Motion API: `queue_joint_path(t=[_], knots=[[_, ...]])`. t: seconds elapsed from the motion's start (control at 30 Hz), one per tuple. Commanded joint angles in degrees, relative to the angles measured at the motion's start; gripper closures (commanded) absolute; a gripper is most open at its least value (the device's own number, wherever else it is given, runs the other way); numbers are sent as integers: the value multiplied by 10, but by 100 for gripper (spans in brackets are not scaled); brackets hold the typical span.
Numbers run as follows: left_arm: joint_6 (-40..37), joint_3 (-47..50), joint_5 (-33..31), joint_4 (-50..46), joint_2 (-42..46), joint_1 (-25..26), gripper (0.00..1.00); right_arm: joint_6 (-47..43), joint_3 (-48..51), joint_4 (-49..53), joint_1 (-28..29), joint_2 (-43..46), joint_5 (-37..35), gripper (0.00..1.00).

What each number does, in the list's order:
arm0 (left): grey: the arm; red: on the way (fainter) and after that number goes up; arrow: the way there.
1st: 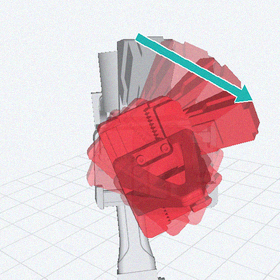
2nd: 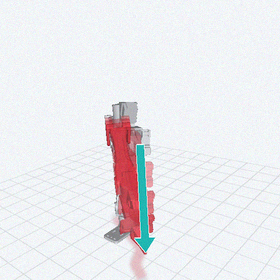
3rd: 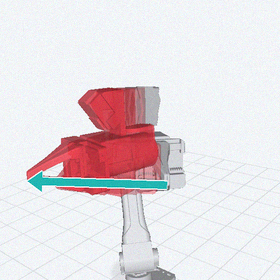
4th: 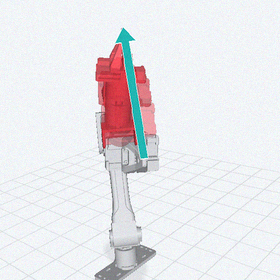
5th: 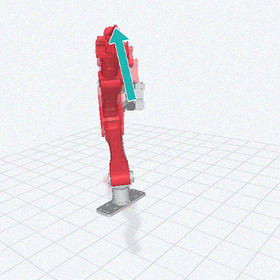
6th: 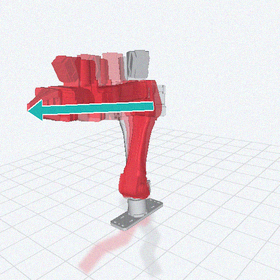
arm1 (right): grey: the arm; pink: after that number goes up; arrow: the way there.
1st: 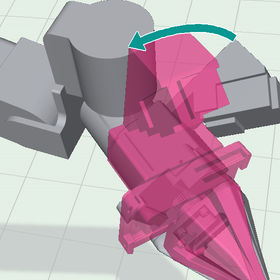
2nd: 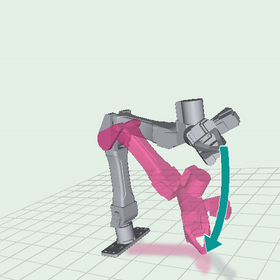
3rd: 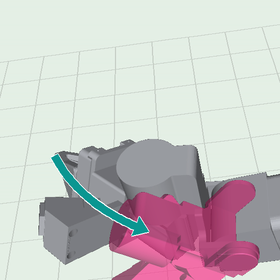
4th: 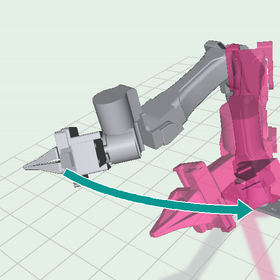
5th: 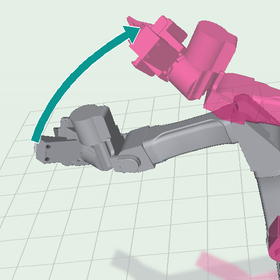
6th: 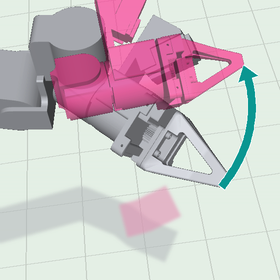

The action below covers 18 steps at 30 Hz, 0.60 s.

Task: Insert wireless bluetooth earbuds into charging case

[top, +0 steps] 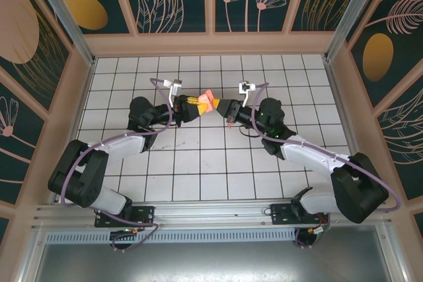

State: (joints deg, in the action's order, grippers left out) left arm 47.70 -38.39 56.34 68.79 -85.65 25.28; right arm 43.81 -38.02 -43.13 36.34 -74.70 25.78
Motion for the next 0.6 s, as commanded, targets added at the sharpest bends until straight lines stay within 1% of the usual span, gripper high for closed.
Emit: queue_joint_path(t=[0.0, 0.03, 0.07, 0.1, 0.17, 0.2, 0.23, 0.33, 0.37, 0.43, 0.5, 0.57], knots=[[-1, 3, -8, 23, -9, 5, 100, 2, -24, -23, 11, 1, 20, 100], [-2, 2, -12, 20, -9, 6, 100, 1, -25, -18, 11, 2, 16, 100], [-4, 2, -17, 14, -10, 6, 98, -2, -27, -13, 11, 2, 14, 100], [-8, 3, -23, 6, -9, 6, 88, -6, -31, -4, 11, 4, 11, 100], [-18, 3, -39, -10, -8, 6, 74, -17, -40, 20, 10, 6, 2, 100], [-26, 2, -48, -22, -6, 6, 61, -26, -46, 37, 9, 8, -3, 100], [-35, 1, -58, -39, -3, 6, 53, -35, -53, 59, 7, 9, -10, 100], [-69, -7, -76, -89, 9, 5, 40, -62, -73, 128, -7, 18, -30, 100], [-87, -14, -81, -116, 14, 5, 37, -73, -81, 155, -14, 22, -39, 100], [-122, -29, -86, -171, 26, 5, 33, -97, -98, 210, -34, 30, -41, 100], [-159, -47, -92, -232, 39, 5, 26, -127, -114, 261, -46, 39, -37, 100], [-197, -66, -96, -291, 52, 5, 24, -162, -128, 305, -79, 47, -27, 100]])
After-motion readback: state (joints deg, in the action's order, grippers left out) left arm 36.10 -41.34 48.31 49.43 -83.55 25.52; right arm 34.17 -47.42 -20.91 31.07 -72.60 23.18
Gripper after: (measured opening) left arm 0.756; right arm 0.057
